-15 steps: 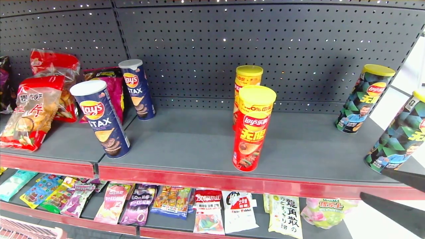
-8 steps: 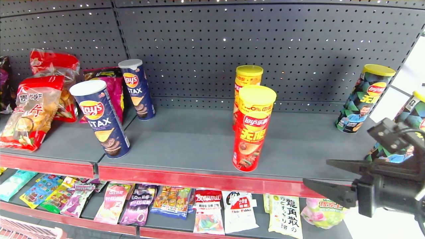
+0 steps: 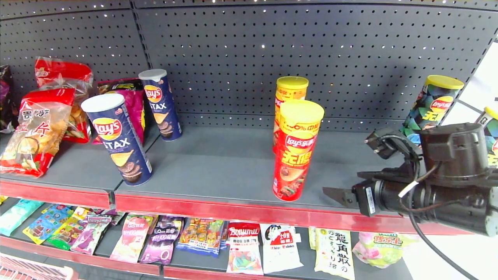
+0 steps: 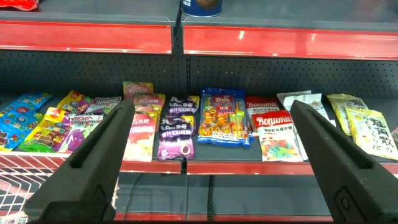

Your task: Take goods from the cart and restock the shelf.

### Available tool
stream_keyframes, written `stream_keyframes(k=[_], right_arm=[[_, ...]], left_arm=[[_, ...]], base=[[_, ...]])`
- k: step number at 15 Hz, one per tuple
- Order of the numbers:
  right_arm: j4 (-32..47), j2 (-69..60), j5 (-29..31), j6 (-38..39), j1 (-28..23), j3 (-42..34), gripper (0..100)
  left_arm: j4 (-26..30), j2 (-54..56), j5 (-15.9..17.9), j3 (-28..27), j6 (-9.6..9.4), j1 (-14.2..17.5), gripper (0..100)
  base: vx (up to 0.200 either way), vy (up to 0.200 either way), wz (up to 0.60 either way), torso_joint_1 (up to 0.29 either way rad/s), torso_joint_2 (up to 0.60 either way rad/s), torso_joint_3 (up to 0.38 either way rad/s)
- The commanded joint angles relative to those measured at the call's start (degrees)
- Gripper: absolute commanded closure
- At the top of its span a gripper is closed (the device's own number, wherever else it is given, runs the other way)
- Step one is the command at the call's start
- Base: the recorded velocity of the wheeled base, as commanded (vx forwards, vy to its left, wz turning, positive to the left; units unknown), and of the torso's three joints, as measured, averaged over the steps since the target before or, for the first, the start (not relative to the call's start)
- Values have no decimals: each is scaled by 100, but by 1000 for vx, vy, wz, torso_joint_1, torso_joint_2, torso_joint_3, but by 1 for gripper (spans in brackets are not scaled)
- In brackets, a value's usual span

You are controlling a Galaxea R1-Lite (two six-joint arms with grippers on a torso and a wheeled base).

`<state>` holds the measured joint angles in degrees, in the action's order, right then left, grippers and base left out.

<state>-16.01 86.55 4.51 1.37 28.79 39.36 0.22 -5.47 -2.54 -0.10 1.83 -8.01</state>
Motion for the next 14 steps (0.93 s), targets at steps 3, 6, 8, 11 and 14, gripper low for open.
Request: stream_keyframes(k=[3, 6, 8, 11, 14], right_arm=[[-8, 723, 428, -224, 12, 476, 0], [-8, 881, 437, -471, 30, 572, 0], [-8, 925, 445, -471, 47, 555, 0], [-8, 969, 445, -471, 109, 581, 0], [-17, 1048, 445, -471, 223, 581, 0]], left_arm=[[-4, -15, -1, 1, 2, 1, 0], [-4, -15, -1, 1, 2, 1, 0], [4, -15, -1, 1, 2, 1, 0], [-4, -15, -1, 1, 2, 1, 0], [-4, -15, -1, 1, 2, 1, 0]], base=[[0, 0, 0, 0, 0, 0], [0, 0, 0, 0, 0, 0], [0, 0, 0, 0, 0, 0], [0, 0, 0, 0, 0, 0], [0, 0, 0, 0, 0, 0]])
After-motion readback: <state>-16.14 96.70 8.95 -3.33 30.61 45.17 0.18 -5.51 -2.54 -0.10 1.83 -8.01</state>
